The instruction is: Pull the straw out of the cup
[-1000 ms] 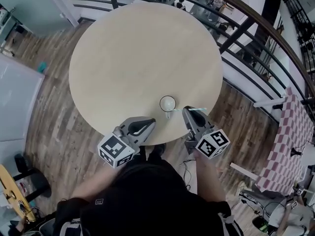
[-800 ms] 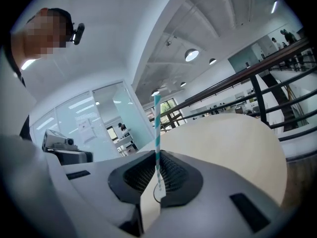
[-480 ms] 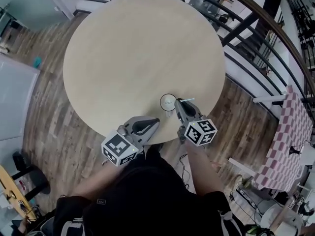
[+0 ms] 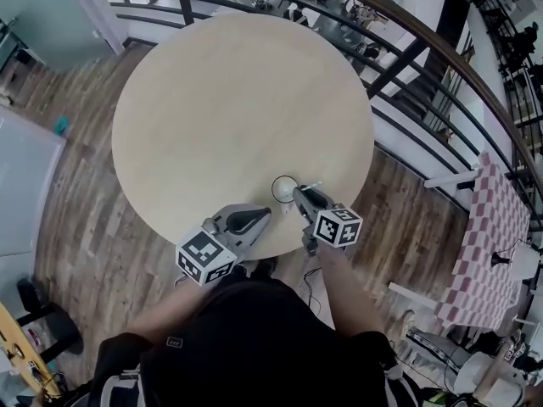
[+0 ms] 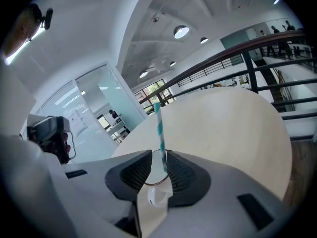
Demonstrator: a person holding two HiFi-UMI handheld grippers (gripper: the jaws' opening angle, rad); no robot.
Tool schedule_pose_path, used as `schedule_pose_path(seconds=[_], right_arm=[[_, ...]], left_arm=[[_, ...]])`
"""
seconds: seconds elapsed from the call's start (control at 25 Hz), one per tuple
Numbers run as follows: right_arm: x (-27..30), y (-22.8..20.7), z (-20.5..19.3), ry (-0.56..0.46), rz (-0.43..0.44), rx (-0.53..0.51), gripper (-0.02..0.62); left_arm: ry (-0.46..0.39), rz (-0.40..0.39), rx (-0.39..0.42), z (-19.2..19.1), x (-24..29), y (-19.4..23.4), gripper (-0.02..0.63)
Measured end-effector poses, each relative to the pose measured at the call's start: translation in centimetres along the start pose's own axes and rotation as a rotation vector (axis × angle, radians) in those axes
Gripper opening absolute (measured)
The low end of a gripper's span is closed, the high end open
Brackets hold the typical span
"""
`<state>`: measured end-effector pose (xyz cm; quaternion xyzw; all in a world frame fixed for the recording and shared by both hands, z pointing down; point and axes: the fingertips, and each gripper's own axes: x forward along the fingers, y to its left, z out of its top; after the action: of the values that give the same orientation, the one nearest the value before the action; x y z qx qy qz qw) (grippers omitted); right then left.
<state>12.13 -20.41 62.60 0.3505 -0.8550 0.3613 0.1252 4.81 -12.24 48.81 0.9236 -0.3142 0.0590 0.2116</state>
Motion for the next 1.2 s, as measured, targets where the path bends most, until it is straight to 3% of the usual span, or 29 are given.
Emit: schedule_pose_path(seconds=[0.28,0.4,0.56,0.76,1.0,1.2], right_arm=[[-6.4,0.5,1.8,-0.128,-0.093,0.058,0.158],[-11.3,0.0,1.1,-0.183,-0.183,0.072,0.170],[-16.8,0.8,0.3,-0.274,-0.281,0.083,0.170],[-21.1,3.2,-0.8,-0.403,-0.297,0.128,0.170],[-27.5,7.7,1.0,-0.523,-0.322,-0.014,0.170],[-33.1,12.5,1.2,-0.591,-0.257,-0.112,0.169]], left_arm=[[0.014,-0.074,0.036,0.5,0.2,0.3,0.008],[0.040,-0.112,0.133,0.5,1.4,-0.6,0.008],[0.018,-0.232,0.151,1.1,3.0,-2.2,0.008],[0.026,-0.352,0.176,1.3,4.0,-5.4,0.008],[0.048,-0.406,0.224,1.6,3.4,-10.6,0.008],[-0.003,-0.445,0.221,2.8,4.9,-16.2,0.008]])
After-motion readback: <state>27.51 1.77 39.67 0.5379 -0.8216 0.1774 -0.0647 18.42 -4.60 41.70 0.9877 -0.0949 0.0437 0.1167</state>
